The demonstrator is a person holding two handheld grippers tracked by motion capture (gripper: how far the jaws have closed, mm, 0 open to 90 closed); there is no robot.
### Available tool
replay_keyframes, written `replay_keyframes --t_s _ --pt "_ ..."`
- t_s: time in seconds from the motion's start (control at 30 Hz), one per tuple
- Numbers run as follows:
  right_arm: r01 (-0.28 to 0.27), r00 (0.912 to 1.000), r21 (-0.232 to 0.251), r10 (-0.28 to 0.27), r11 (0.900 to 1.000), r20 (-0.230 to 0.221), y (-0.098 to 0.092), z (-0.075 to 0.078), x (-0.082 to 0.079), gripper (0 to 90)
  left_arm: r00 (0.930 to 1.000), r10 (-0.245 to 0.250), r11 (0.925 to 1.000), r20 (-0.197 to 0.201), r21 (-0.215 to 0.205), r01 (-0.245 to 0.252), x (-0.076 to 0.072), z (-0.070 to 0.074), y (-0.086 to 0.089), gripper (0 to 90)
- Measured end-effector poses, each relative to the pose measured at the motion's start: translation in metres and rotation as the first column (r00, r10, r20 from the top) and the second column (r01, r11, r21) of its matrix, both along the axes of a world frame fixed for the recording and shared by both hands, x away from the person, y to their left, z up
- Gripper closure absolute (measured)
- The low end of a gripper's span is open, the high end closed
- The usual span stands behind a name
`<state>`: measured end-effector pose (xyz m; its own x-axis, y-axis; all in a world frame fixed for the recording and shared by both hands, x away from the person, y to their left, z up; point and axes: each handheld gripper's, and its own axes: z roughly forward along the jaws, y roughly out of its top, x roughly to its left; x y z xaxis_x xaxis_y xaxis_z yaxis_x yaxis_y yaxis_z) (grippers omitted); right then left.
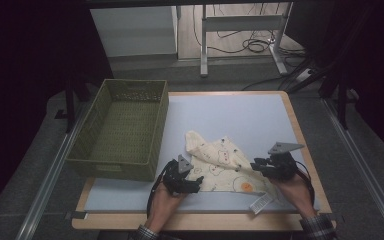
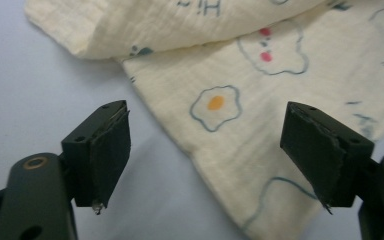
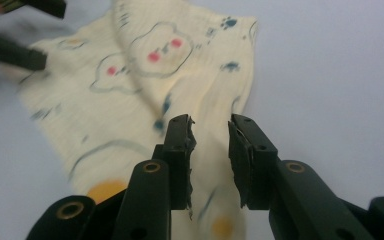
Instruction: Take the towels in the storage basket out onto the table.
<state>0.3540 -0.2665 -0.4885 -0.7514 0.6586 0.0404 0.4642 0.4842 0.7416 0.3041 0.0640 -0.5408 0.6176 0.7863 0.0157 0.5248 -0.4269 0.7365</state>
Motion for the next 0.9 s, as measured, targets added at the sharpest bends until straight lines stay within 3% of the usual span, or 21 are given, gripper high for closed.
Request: replay_keyframes --t_s 0.03,0.17,0.4,0.53,0.67,0.8,0.9 --pt "0.004 1.0 0.002 -0.004 1.0 0.0 0.004 0.0 0.007 70.5 1.0 0.001 1.0 -0.009 0.009 -0.001 0.002 -0.003 0.0 16.4" --pt "0.004 0.9999 -0.009 -0.004 1.0 -0.012 0.023 -0.002 0.033 70.4 0.9978 0.011 0.9994 -0.066 -0.031 -0.013 0.008 -0.004 0.003 12.5" --pt "0.012 0.9993 -0.07 -0.015 0.998 -0.035 0.055 -0.016 0.075 70.4 0.9979 0.013 0.9994 -0.063 -0.031 -0.015 0.008 -0.005 0.003 11.6" --pt "0.012 0.9988 -0.129 -0.018 0.992 -0.045 0.067 -0.029 0.089 71.5 0.9979 0.013 0.9994 -0.063 -0.031 -0.015 0.008 -0.005 0.003 11.6" --pt "0.033 0.9967 -0.122 -0.042 0.992 -0.069 0.067 -0.027 0.092 88.5 0.998 0.013 0.9994 -0.062 -0.031 -0.015 0.008 -0.005 0.003 11.7" --pt "0.045 0.9969 -0.127 -0.052 0.991 -0.058 0.062 -0.022 0.094 89.7 0.998 0.014 0.9994 -0.061 -0.03 -0.016 0.008 -0.005 0.003 11.7" --pt "0.09 0.9949 -0.091 -0.093 0.992 -0.039 0.047 -0.011 0.101 89.7 0.998 0.013 0.9995 -0.061 -0.029 -0.015 0.008 -0.005 0.003 11.7"
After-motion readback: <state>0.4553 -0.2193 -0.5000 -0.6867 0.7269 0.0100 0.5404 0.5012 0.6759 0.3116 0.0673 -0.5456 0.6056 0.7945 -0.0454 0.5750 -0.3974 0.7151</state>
